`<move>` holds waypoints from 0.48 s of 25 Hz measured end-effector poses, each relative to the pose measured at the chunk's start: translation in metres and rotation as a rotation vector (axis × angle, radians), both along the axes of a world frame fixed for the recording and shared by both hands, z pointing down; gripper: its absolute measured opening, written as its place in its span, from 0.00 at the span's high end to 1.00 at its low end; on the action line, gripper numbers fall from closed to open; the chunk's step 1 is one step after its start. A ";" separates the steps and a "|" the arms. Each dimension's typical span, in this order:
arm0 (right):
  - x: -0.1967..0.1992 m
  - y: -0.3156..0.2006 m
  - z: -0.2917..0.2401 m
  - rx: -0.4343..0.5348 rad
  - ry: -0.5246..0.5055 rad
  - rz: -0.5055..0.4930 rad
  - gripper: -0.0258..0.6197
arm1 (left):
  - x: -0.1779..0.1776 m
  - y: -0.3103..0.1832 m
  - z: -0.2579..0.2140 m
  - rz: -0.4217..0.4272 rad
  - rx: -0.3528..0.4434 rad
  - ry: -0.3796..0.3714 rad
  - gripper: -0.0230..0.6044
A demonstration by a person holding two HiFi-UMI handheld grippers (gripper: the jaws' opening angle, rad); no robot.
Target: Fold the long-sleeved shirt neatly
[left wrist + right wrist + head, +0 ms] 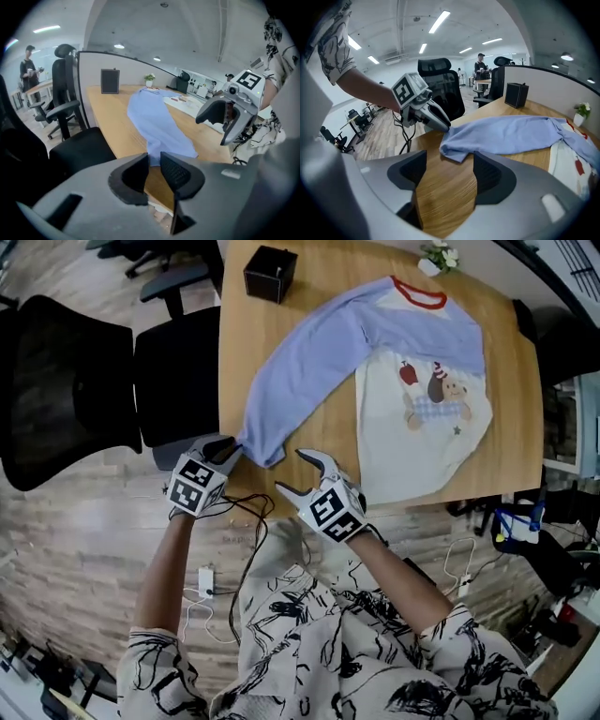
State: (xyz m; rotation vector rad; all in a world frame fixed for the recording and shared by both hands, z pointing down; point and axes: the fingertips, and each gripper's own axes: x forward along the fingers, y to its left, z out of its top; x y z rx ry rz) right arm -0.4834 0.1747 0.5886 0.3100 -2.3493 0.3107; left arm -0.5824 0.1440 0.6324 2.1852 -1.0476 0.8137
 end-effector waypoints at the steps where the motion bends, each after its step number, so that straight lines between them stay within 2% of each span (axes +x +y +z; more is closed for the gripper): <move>1: 0.000 0.000 0.007 -0.006 0.014 0.003 0.47 | -0.001 -0.001 0.002 -0.011 -0.006 0.004 0.86; 3: -0.001 0.000 0.018 -0.016 0.032 0.009 0.49 | -0.001 -0.002 0.000 -0.018 -0.016 0.029 0.94; 6: -0.006 -0.002 0.021 -0.023 0.026 0.017 0.52 | 0.005 -0.005 -0.021 -0.010 0.007 0.093 0.94; 9: -0.013 -0.001 0.022 -0.035 -0.001 0.045 0.57 | 0.011 -0.004 -0.045 -0.001 -0.006 0.167 0.94; 12: -0.019 -0.001 0.029 -0.018 0.014 0.053 0.57 | 0.014 -0.007 -0.059 0.010 -0.011 0.194 0.94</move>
